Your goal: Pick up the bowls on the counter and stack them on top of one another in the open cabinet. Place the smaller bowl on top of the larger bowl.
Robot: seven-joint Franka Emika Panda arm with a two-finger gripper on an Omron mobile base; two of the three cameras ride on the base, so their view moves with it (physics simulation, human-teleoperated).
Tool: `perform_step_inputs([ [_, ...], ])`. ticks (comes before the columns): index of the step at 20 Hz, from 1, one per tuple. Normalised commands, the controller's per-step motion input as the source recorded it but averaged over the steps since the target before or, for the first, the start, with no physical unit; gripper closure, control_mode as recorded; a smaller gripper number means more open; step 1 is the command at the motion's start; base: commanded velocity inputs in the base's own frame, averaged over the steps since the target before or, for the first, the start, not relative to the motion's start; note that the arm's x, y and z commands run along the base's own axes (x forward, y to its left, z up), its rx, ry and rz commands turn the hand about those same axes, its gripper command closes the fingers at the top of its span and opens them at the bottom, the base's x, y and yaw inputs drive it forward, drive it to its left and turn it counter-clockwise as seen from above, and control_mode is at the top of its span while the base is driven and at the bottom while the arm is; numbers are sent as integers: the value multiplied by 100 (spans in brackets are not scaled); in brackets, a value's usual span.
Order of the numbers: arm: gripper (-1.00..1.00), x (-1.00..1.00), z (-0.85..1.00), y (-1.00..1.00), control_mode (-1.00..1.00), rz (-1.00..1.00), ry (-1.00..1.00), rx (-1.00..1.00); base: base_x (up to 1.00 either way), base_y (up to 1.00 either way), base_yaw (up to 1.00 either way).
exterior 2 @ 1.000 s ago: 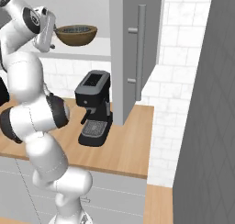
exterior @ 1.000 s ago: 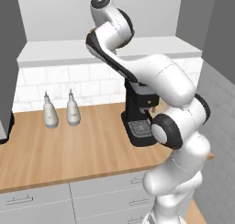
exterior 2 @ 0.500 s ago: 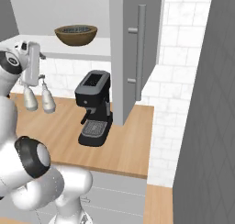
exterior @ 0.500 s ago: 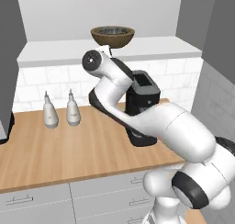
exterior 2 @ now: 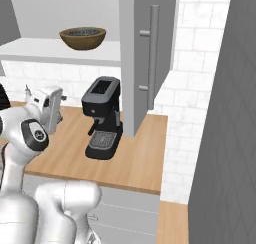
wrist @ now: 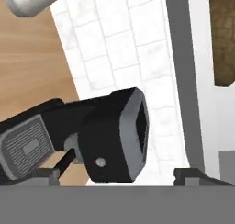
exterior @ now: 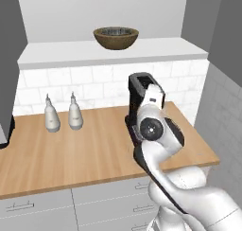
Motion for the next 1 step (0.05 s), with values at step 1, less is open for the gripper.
perform_step_inputs([
  [1, -100, -100, 0, -100, -100, 0, -23, 55, 0, 0, 0],
])
